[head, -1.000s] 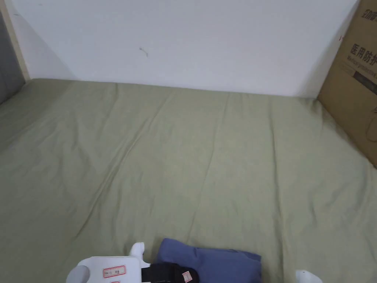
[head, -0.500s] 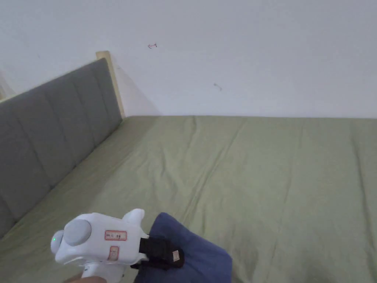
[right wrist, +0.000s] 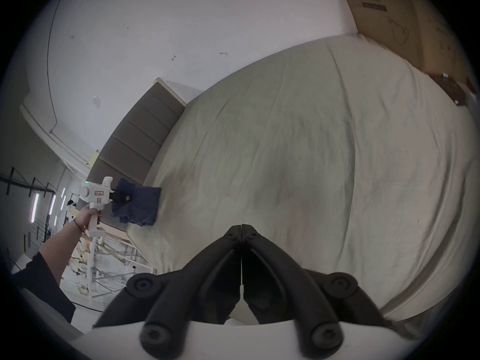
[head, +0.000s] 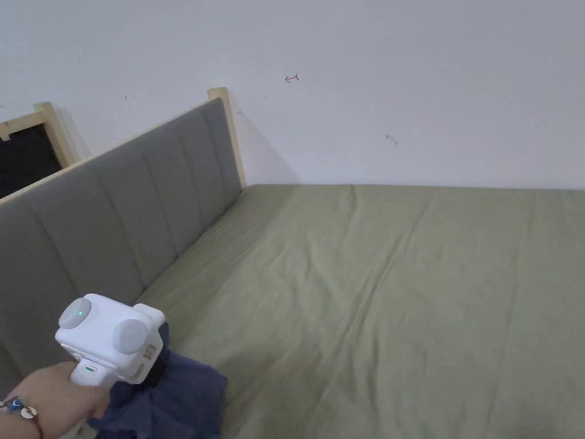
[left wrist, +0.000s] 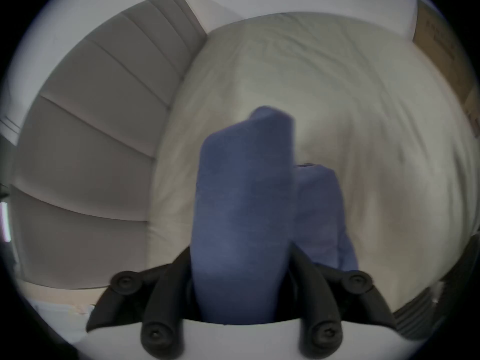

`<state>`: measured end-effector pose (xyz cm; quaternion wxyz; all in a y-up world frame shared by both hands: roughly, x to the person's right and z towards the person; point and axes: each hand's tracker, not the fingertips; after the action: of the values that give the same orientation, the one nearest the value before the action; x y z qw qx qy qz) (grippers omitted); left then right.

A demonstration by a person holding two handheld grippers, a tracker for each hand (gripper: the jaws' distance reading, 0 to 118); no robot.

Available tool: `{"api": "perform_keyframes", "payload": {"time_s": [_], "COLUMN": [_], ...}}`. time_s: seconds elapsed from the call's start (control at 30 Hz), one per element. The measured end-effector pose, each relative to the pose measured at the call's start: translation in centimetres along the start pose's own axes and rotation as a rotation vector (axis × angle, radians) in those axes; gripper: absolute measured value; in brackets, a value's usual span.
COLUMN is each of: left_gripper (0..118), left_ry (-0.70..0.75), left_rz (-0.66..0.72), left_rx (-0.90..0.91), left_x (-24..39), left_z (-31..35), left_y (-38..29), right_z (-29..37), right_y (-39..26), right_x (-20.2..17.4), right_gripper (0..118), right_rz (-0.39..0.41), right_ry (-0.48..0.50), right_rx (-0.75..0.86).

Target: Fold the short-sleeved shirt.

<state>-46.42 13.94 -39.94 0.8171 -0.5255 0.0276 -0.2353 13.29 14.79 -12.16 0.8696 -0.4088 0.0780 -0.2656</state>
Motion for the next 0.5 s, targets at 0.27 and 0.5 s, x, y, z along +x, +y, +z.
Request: {"api": "perform_keyframes", "payload": {"time_s": [0.27, 0.5], "left_gripper": [107, 99], "left_ry": [-0.011, -0.265], "left_rz": [0.11, 0.136], "left_rx": [0.135, 0.16], "left_x": [-3.3, 1.2], "left_z": [3.7, 6.8], "left_y": [-1.4, -2.8], "right_z": [0.1, 0.3], "right_y": [0.7, 0.9], "right_x": [-0.5, -0.4], "right_gripper": [0, 0], "right_rz": [-0.015, -0.012], "right_ry": [0.011, 0.009], "right_rx": [0.016, 0.018]}}
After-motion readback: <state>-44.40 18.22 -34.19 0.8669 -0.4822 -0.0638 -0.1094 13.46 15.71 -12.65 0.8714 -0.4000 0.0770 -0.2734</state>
